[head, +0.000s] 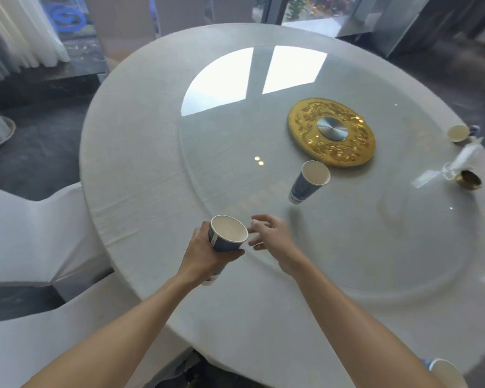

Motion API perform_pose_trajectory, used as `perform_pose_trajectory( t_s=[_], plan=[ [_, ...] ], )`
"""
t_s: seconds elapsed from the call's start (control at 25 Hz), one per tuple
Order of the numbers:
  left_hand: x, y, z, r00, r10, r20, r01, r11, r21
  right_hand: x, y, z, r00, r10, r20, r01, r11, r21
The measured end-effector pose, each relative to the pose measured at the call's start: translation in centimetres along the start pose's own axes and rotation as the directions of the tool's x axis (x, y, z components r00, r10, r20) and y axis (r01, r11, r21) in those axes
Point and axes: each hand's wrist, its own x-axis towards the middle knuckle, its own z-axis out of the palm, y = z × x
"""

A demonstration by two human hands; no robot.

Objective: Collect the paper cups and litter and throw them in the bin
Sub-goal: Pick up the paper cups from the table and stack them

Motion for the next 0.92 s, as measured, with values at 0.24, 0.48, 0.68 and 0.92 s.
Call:
perform_pose_trajectory(
  t_s=[0.24,0.48,0.68,0.92],
  plan=[
    [1.0,3.7,3.2,0.998,-0.039,0.053,0.04,0.999,-0.009,3.7,-1.2,-8.5,0.945,0.024,-0.325,-0.002,0.998,0.068],
    [0.7,5.0,4.6,0.994,-0.054,0.095,0.057,0.998,-0.029,9.5,-2.8,-13.4,0.884,0.13,-0.448,-0.056,0.983,0.175],
    [-0.3,4.2,4.6,0.994,-0.071,0.084,0.073,0.997,-0.026,14.1,-1.9,-14.4,0.893,0.172,-0.415,-0.121,0.982,0.148],
    [-1.0,3.9,4.3,0.997,0.01,0.072,-0.015,0.998,0.068,13.1,-1.9,-14.6,0.906,0.131,-0.402,-0.08,0.987,0.141]
  ],
)
